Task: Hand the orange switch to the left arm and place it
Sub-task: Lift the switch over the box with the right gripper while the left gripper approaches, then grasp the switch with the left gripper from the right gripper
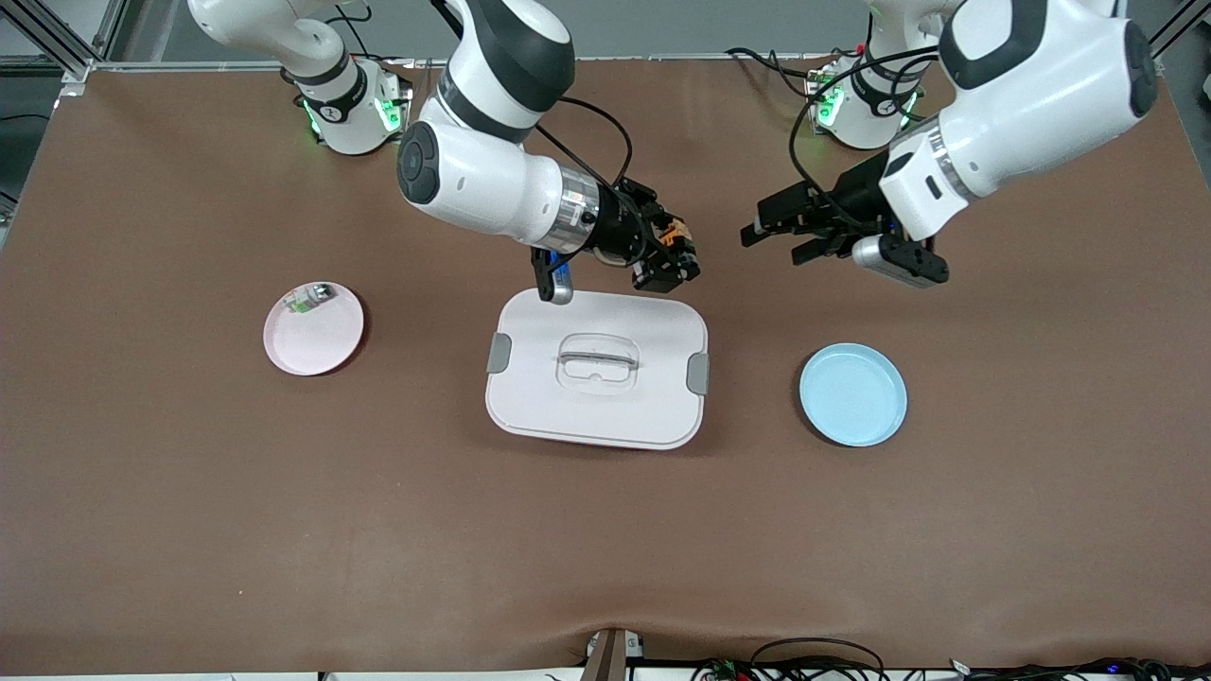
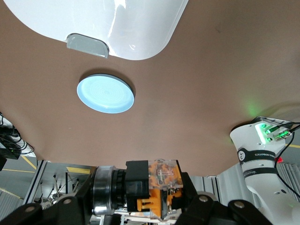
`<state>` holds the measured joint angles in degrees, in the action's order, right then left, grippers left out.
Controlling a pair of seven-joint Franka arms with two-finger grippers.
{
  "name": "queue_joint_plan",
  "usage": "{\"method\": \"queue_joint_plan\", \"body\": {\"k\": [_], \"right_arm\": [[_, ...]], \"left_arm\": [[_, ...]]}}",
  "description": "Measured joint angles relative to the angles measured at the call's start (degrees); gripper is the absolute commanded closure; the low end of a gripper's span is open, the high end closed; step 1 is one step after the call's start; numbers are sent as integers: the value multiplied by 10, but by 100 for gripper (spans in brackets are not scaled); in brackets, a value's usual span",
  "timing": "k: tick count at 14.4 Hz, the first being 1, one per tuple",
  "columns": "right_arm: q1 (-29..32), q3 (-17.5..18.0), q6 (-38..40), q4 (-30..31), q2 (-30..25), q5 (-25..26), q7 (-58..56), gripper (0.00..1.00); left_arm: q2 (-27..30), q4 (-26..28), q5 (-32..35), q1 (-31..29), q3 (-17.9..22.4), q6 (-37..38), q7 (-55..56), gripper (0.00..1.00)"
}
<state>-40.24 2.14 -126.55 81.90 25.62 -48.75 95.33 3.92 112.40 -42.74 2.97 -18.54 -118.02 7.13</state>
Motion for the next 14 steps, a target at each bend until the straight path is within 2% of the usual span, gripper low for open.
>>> {"method": "queue_joint_plan", "body": {"k": [4,14], "right_arm": [[0,-3,0,-7,4,-1,1,82],[-1,-3,0,-7,5,-2,2,82]], "left_arm": [[1,16,-18,0,-10,-11,-14,9],[-13,34,-67,0,-69,-121,-15,24]]}}
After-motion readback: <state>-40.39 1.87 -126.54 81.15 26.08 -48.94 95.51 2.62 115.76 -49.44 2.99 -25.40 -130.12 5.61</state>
